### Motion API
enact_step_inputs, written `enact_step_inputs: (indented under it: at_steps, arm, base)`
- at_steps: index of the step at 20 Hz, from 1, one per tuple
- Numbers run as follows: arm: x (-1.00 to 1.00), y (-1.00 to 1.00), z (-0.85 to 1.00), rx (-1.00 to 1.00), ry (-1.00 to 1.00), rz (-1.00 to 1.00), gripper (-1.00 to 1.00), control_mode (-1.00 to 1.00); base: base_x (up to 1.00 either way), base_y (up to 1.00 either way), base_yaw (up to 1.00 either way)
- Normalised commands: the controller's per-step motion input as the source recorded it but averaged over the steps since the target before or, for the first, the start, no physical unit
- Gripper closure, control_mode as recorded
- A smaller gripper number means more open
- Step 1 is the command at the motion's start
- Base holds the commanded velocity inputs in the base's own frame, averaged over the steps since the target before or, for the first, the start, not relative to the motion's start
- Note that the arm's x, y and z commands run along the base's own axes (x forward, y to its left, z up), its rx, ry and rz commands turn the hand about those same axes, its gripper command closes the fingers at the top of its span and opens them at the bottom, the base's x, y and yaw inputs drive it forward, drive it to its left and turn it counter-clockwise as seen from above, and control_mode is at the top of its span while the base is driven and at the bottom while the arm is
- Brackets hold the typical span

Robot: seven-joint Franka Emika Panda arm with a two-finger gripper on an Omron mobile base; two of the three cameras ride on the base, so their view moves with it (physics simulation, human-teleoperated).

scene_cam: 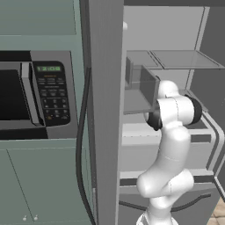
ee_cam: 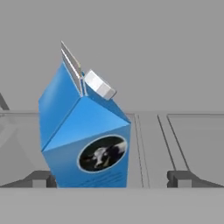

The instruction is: Take a sugar cube from the saucer and place it inside the coffee. Then, grab milk from the fridge and place it next to the coffee on the counter to sweeten the coffee.

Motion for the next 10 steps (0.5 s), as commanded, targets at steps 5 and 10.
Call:
enact_step_inputs:
  at_steps: [5, 10]
  arm:
    - [0.29, 0.00, -0.03, 0.00, 0.00, 0.00, -1.00, -1.00]
    - [0.23, 0.00, 0.00, 0.00, 0.00, 0.00, -1.00, -1.00]
  base:
    - [0.00, 0.00, 0.00]
    - [0.00, 0.00, 0.00]
